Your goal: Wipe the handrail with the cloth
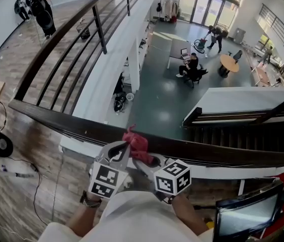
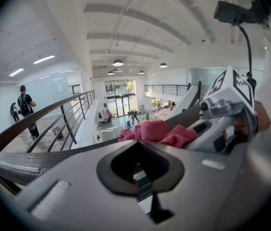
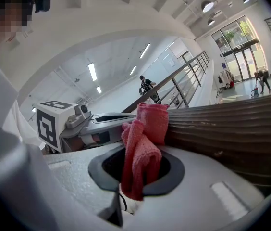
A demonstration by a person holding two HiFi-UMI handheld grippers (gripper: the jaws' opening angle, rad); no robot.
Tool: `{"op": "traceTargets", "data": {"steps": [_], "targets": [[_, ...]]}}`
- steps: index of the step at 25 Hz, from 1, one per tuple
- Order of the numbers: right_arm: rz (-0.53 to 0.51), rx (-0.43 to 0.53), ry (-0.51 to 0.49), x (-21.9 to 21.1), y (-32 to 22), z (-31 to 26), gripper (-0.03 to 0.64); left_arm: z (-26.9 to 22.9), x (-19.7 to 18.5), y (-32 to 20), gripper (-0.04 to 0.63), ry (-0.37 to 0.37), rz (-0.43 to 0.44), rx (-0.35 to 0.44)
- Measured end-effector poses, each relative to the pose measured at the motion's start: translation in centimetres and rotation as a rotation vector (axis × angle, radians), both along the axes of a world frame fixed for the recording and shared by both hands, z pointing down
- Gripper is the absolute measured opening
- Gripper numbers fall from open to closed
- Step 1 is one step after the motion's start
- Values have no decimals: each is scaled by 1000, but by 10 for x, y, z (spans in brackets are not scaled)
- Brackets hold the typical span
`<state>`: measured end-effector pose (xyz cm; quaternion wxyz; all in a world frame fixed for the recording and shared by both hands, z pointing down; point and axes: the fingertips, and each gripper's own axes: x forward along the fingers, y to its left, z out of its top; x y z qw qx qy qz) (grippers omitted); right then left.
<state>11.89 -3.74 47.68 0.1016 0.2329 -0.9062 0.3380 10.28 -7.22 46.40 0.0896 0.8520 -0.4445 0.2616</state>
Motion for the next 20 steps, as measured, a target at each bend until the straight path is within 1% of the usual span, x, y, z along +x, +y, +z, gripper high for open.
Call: {"op": "traceTargets", "data": {"steps": [8,20], "targets": [[-7,2,-12,18,4,2,61,2,18,3,3,5,12,-9],[-7,5,-21,30,8,6,61,5,31,7,3,-24,25,-23]]}}
